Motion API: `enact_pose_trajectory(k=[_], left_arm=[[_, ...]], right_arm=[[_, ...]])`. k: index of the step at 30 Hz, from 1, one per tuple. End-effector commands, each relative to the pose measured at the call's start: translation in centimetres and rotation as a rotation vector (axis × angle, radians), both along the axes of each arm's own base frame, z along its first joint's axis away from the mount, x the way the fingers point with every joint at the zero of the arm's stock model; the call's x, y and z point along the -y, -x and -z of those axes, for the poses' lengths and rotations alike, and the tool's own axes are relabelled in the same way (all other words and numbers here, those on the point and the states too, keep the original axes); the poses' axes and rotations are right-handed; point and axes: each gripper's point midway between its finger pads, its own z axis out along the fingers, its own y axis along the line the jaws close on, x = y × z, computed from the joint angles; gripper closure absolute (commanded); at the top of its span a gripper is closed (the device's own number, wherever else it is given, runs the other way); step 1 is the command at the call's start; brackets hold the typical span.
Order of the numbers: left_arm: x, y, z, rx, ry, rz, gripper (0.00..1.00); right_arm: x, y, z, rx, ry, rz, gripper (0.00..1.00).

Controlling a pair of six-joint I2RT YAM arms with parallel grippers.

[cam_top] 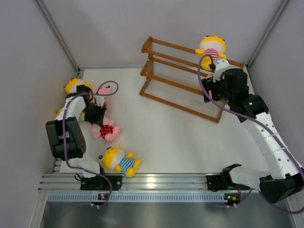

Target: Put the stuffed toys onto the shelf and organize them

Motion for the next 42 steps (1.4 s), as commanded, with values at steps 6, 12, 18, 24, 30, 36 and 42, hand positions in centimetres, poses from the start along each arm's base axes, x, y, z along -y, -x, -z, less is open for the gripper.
enact_pose_trajectory(k=[6, 12, 18, 24, 30, 36, 42], left_arm=[[2.0, -1.4, -5.0, 0.241, 0.081, 0.092, 1.00], [7.4, -0.2, -12.8, 0.432, 0.291, 0.214, 1.00], [13.4, 1.3, -15.6, 0.408, 0.386, 0.335, 1.00], [15.3, 2.1, -16.0, 0.393, 0.412, 0.391, 1.00], [15.8, 2.7, -15.9, 0.374, 0.434, 0.411, 1.00], [16.1, 2.8, -15.5, 0.350, 0.450, 0.415, 1.00], [12.0, 0.1, -14.9, 0.355, 0.203, 0.265, 0.20]], right_arm=[[-5.9, 3.5, -3.9, 0.093, -0.053, -0.268, 0.26], [-17.4, 8.3, -3.7, 0.198, -0.093, -0.721, 0.26], [-27.8, 12.8, -2.1, 0.282, -0.168, -1.084, 0.24], [-33.5, 13.1, 0.3, 0.206, -0.175, -1.149, 0.21], [-35.9, 11.4, 4.6, 0.120, -0.140, -1.124, 0.20], [-37.5, 10.9, 5.4, 0.079, -0.151, -1.111, 0.72], [-34.8, 7.8, 4.2, 0.096, -0.097, -0.885, 1.00]])
